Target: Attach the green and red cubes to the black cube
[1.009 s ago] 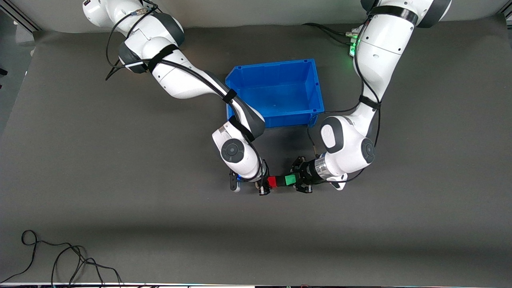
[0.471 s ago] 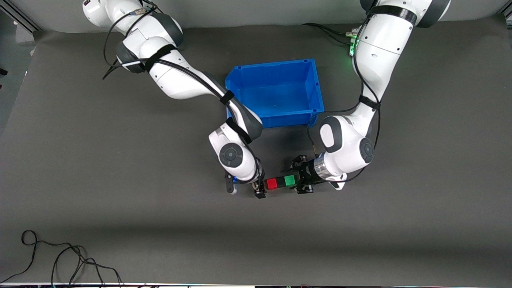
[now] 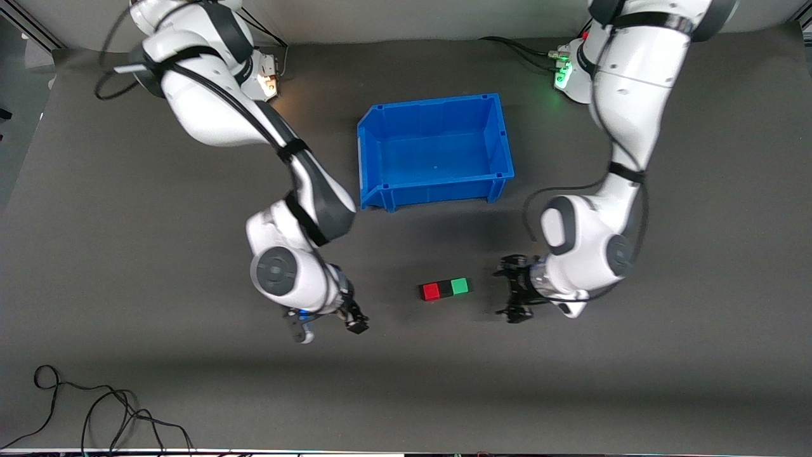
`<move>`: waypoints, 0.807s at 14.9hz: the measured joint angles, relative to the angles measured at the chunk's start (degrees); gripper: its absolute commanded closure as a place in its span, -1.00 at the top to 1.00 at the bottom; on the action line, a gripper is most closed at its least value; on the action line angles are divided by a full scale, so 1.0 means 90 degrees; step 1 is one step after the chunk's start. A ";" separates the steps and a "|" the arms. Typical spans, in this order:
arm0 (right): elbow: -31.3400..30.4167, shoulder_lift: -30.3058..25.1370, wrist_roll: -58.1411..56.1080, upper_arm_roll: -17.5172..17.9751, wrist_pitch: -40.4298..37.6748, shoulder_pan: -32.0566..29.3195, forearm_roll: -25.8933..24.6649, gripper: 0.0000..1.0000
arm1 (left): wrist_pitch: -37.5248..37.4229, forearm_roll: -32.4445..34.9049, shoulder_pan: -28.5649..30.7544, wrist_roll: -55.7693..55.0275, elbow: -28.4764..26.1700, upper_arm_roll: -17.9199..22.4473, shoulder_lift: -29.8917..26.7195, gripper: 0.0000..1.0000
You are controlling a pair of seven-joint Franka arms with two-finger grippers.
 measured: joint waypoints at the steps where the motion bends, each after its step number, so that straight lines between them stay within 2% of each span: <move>1: -0.0211 -0.0282 -0.0647 -0.0053 -0.0027 -0.0102 0.0000 1.00 | -0.0472 0.0236 0.0259 0.0393 0.0020 0.0008 -0.0162 1.00; 2: -0.0383 -0.0560 -0.1261 -0.0088 -0.0128 -0.0224 0.0000 1.00 | -0.0966 0.0455 0.0522 0.0848 0.0032 0.0019 -0.0341 1.00; 4: -0.0598 -0.1135 -0.2390 -0.0137 -0.0893 -0.0561 0.0000 1.00 | -0.1861 0.1157 0.1026 0.1728 0.0044 0.0046 -0.0723 1.00; 7: -0.0802 -0.1849 -0.4354 -0.0262 -0.1787 -0.1140 -0.0015 0.99 | -0.2714 0.2186 0.1527 0.2728 0.0055 0.0059 -0.1240 1.00; 10: -0.1108 -0.2394 -0.6441 -0.0717 -0.1968 -0.1537 -0.0017 0.99 | -0.3508 0.2445 0.1845 0.3746 0.0217 0.0062 -0.1697 1.00; 12: -0.1366 -0.2739 -0.6995 -0.0970 -0.2241 -0.1633 -0.0017 0.99 | -0.4161 0.2511 0.2075 0.4703 0.0495 0.0065 -0.1922 1.00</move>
